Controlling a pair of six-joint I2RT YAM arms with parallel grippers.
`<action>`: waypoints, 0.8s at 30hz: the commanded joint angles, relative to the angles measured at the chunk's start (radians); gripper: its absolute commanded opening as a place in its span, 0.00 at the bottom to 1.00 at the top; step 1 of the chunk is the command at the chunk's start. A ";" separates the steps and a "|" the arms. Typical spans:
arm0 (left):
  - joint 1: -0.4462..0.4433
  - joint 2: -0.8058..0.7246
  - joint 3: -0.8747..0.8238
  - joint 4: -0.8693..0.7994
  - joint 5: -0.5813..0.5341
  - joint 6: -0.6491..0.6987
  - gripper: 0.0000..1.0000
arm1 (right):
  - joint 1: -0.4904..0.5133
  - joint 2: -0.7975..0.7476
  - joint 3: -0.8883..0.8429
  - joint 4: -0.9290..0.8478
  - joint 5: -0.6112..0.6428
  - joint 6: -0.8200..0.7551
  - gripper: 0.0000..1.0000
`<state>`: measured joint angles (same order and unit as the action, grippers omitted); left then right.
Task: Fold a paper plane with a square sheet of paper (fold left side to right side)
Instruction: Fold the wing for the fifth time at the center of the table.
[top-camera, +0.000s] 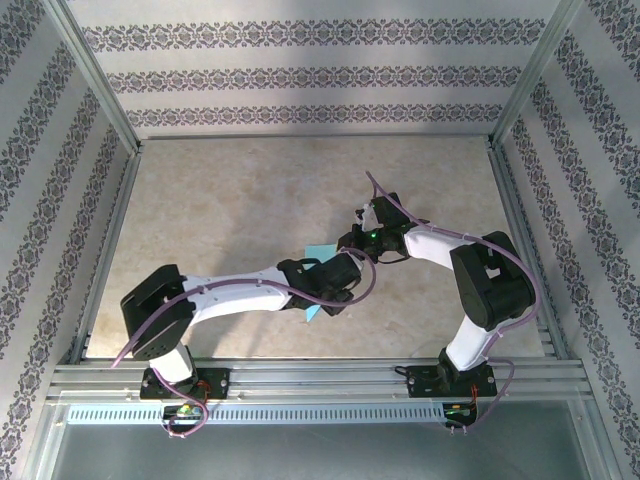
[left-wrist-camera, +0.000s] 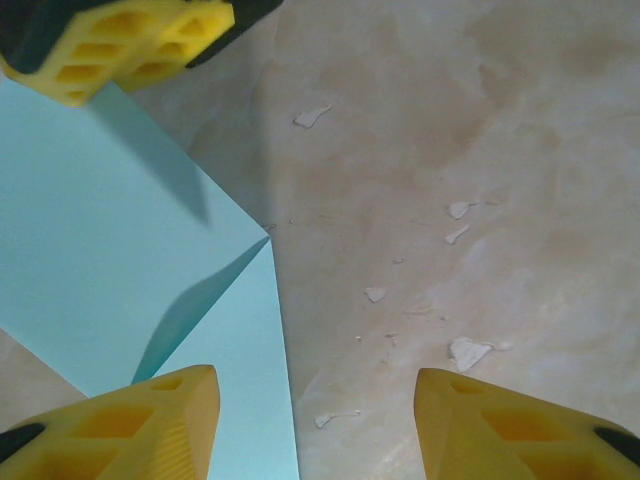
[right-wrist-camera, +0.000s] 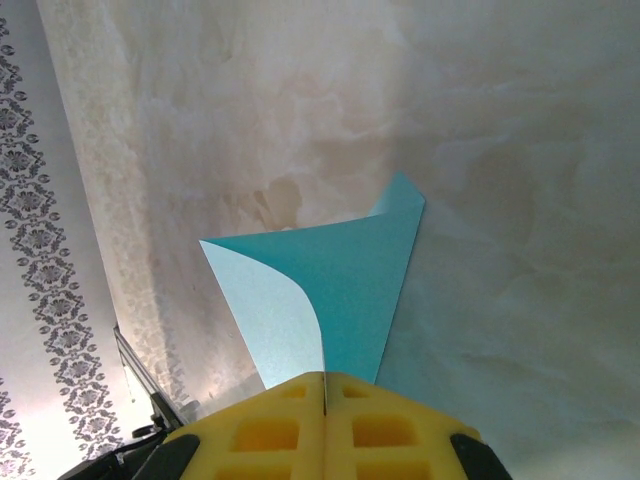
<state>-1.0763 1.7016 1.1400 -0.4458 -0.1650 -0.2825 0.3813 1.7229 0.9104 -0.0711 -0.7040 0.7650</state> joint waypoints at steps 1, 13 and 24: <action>-0.026 0.039 0.046 -0.100 -0.112 0.009 0.56 | -0.015 -0.014 -0.003 -0.004 0.014 0.014 0.00; -0.036 0.151 0.089 -0.166 -0.195 -0.009 0.56 | -0.022 -0.003 -0.009 0.005 0.016 0.019 0.00; -0.036 0.177 0.076 -0.157 -0.214 -0.018 0.48 | -0.021 0.003 -0.013 0.008 0.021 0.021 0.00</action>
<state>-1.0996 1.8660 1.2049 -0.5694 -0.3496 -0.2882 0.3683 1.7233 0.9092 -0.0704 -0.6956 0.7803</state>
